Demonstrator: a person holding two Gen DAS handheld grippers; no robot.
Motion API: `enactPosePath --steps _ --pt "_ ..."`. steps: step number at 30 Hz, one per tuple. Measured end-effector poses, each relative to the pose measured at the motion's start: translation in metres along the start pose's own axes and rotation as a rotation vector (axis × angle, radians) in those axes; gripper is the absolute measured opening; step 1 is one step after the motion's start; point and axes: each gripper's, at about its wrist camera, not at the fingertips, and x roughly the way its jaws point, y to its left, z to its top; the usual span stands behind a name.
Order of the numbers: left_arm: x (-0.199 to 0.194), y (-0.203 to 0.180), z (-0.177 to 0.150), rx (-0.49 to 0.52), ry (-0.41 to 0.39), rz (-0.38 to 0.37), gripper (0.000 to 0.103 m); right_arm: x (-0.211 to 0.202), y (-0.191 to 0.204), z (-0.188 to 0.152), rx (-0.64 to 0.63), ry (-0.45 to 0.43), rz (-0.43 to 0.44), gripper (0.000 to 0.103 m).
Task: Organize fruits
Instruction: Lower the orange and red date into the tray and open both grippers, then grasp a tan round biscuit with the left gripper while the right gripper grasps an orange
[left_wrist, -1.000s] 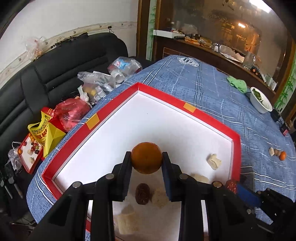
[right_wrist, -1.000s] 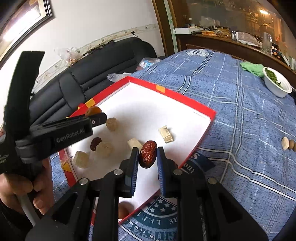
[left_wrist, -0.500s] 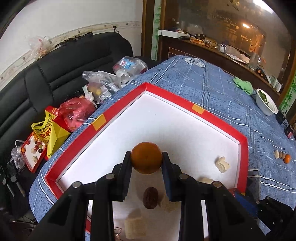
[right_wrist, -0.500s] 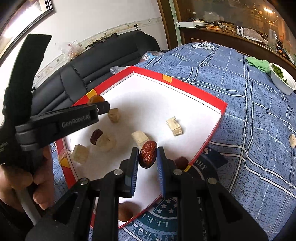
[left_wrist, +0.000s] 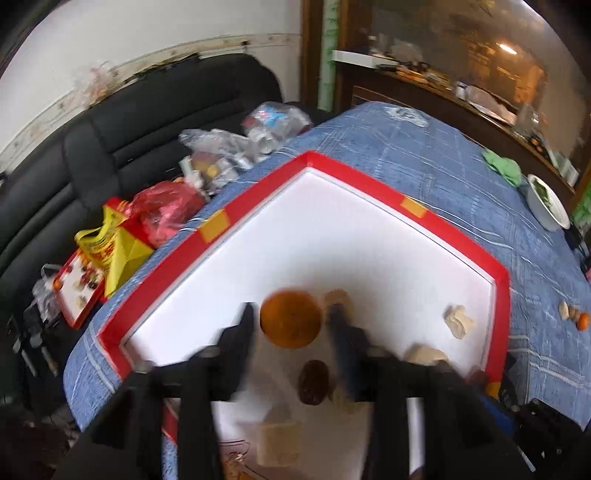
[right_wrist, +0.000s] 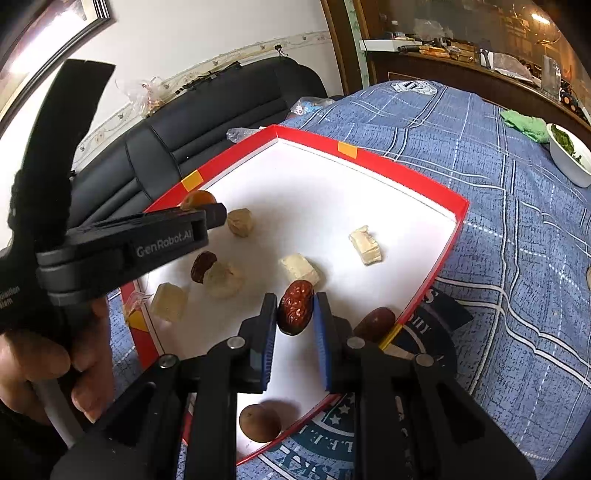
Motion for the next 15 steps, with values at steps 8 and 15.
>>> enactPosePath --steps 8,15 --pt "-0.029 -0.015 0.002 -0.032 -0.101 -0.045 0.075 -0.034 -0.019 -0.004 0.029 -0.07 -0.009 0.056" --pt "-0.05 -0.116 -0.016 0.188 -0.122 -0.241 0.075 -0.123 -0.132 -0.023 0.218 -0.248 -0.261 0.055"
